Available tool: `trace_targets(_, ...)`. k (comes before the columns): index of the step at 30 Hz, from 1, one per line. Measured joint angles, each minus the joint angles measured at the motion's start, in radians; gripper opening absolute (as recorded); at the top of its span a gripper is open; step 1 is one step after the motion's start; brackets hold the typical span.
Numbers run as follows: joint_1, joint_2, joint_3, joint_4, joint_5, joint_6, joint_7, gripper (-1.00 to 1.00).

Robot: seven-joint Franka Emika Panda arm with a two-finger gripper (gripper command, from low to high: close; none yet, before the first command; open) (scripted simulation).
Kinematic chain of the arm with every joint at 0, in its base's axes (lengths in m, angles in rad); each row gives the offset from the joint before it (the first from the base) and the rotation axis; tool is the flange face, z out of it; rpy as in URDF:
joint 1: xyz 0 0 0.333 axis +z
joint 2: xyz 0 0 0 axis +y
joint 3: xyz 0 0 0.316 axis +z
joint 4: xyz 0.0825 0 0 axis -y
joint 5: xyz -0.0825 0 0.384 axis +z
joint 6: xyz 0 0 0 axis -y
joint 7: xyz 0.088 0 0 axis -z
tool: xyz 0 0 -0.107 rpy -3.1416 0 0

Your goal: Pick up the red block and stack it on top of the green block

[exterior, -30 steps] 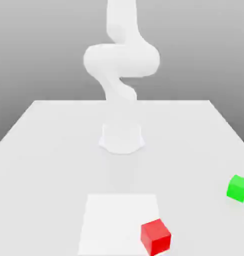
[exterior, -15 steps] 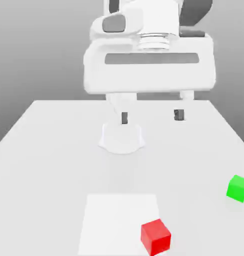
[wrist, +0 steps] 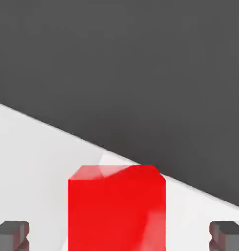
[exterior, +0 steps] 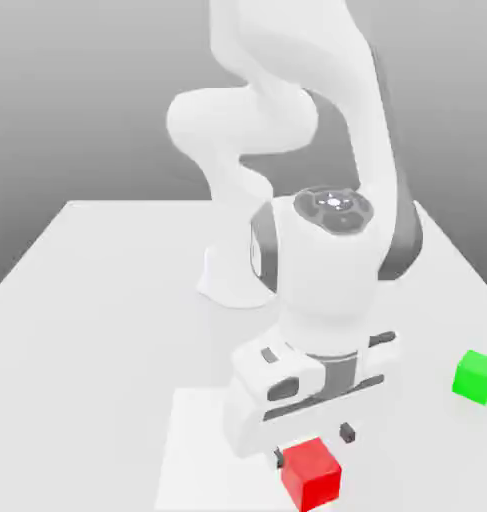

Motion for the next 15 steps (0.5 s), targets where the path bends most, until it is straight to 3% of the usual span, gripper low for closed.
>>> trace_targets(7,0.000,0.004,0.000,0.000,-0.002,0.003,0.001,-1.00)
trace_targets(12,-0.004,-0.148,0.012,-0.024,0.008,-0.125,-0.011,-1.00)
trace_targets(15,0.034,-0.184,0.071,-0.039,0.013,-0.149,-0.087,-1.00)
